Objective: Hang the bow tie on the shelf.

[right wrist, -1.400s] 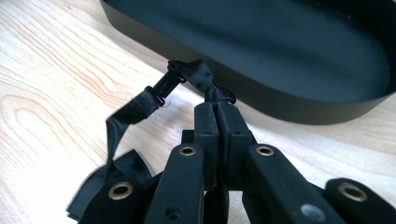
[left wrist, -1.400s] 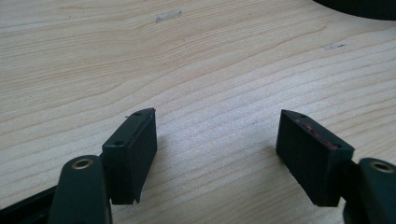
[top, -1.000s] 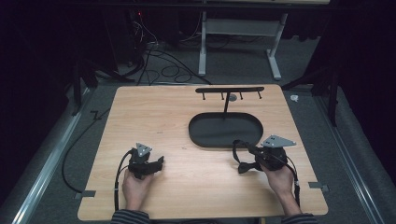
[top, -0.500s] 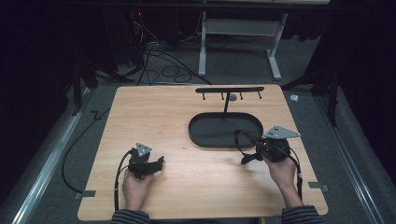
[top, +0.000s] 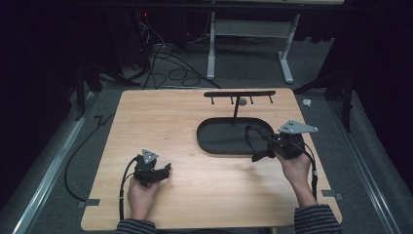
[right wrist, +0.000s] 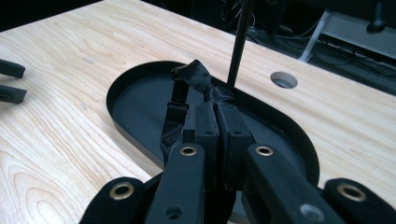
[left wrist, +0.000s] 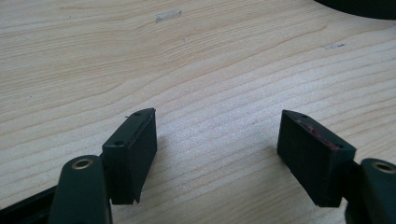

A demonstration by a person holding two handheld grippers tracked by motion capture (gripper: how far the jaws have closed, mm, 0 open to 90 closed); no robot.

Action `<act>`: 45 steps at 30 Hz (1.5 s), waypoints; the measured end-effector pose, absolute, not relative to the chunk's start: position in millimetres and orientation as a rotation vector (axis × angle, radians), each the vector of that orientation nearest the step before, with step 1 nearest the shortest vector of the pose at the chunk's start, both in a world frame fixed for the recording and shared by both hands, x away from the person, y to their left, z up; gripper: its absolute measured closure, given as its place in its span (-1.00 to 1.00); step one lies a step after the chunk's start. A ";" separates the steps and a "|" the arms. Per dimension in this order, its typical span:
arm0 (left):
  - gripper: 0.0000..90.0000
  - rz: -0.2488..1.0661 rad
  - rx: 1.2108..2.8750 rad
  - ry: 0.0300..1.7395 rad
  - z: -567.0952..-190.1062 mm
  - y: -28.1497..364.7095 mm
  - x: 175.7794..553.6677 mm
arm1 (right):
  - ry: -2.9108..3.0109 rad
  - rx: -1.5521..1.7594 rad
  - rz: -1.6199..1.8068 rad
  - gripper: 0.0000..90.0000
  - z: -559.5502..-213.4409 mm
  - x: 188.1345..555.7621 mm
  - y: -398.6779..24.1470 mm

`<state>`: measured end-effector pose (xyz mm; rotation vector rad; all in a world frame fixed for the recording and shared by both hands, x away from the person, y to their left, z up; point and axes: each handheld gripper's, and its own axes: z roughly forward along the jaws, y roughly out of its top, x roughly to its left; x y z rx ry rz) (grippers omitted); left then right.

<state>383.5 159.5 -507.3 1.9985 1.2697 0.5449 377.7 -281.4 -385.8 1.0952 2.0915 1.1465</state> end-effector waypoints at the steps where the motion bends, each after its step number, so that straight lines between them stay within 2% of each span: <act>1: -0.35 0.545 1.998 1.270 -507.3 159.5 383.5 | 2.094 1.093 1.151 0.98 -384.4 378.6 -281.2; 45: -0.36 0.536 1.996 1.271 -507.1 160.2 383.7 | 2.006 1.134 1.194 0.99 -342.1 447.9 -273.9</act>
